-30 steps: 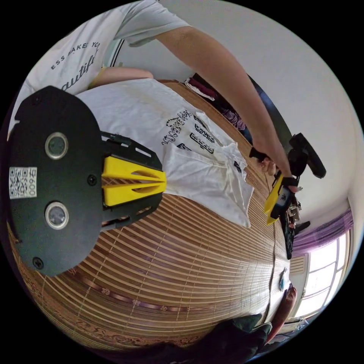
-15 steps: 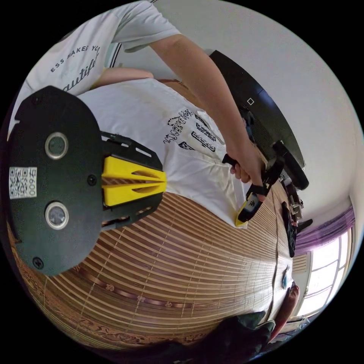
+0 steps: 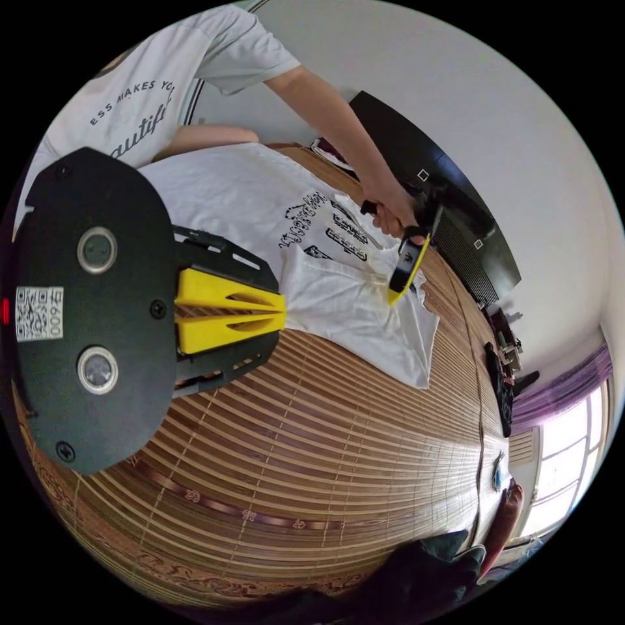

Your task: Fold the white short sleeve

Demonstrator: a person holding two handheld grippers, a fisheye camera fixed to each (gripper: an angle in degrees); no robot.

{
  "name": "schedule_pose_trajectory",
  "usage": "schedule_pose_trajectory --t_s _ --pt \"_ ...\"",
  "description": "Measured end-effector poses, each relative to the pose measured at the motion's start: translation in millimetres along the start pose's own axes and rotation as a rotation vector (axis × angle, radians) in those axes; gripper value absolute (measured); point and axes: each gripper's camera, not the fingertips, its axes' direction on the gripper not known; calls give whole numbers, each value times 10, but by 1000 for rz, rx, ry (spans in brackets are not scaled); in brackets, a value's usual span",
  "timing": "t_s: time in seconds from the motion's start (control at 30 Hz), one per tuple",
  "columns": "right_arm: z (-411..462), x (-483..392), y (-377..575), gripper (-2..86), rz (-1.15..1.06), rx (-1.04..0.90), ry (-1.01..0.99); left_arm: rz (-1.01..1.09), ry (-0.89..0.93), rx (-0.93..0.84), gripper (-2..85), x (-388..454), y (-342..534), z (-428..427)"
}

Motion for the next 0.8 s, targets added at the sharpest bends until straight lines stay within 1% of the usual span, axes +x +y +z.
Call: schedule_pose_trajectory --t_s 0.03,0.07,0.1,0.13,0.17,0.23,0.3,0.33,0.37,0.4,0.43,0.5,0.53,0.63,0.7,0.8 --pt "0 7 0 -9 9 0 -8 -5 30 58 21 -46 119 16" --pt "-2 12 5 -9 14 0 -14 -65 88 78 16 -156 176 37" --pt "-6 14 7 -9 14 -2 -16 -95 102 90 14 -202 200 40" --pt "-19 23 11 -9 19 -8 -11 -134 67 114 10 -240 248 25" --pt "-38 33 17 -9 21 -15 -5 -138 -3 122 8 -196 291 -3" --pt "-55 56 23 -9 22 -20 -14 -137 -43 130 6 -39 356 -49" --pt "-51 76 20 -9 33 -22 -30 -54 26 167 5 264 451 -92" --pt "-57 63 21 -9 28 -21 -31 -26 34 133 4 456 505 -20" --pt "-59 41 21 -9 24 -21 -26 8 9 61 4 618 549 137" --pt "-57 27 19 -9 22 -23 -20 24 -32 17 4 676 571 236" --pt "-51 -12 18 -9 12 -25 -6 64 -125 -35 4 758 638 408" --pt "-37 -68 19 -9 -1 -32 20 13 -80 -2 4 717 740 420" --pt "-34 -95 20 -9 -6 -34 30 -56 -51 10 4 649 792 416" --pt "-38 -127 35 -9 -22 -35 39 -121 -100 43 5 696 921 410" --pt "-61 -121 50 -9 -29 -29 25 -114 -116 56 8 859 973 425" --pt "-196 -54 88 -9 -36 -5 -71 -61 -20 83 17 1310 1087 513"
